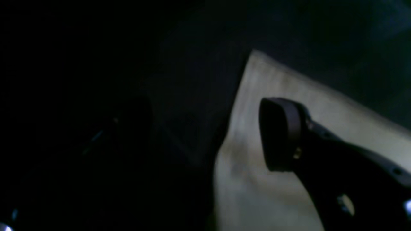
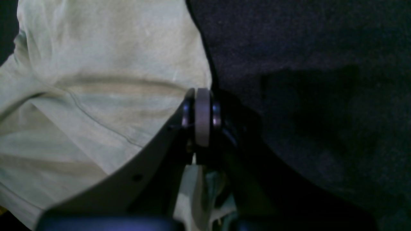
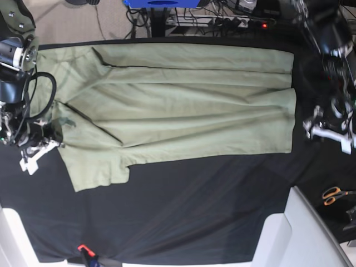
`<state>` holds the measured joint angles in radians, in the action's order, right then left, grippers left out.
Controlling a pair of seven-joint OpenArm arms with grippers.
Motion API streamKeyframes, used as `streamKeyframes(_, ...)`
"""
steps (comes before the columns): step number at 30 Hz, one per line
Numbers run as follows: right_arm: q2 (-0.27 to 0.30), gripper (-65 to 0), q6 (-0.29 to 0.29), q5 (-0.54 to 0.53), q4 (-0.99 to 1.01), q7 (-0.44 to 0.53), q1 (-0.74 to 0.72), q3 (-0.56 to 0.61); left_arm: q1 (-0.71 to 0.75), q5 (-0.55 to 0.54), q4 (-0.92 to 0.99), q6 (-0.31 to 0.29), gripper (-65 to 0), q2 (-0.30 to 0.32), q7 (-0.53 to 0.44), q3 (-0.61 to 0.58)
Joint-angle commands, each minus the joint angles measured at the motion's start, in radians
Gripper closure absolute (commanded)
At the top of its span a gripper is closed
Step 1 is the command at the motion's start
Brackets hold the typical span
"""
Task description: Fold the T-shirt properly
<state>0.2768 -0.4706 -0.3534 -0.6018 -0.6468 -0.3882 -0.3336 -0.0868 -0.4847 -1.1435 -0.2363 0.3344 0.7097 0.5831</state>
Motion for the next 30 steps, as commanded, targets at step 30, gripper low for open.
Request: streamKeyframes(30,0.017,0.0,-0.001,0.004,-0.013,0.005,-0.025,-0.002,-0.198,-0.010,0.379,-0.002,-35.2,0.085,-0.255,-0.280)
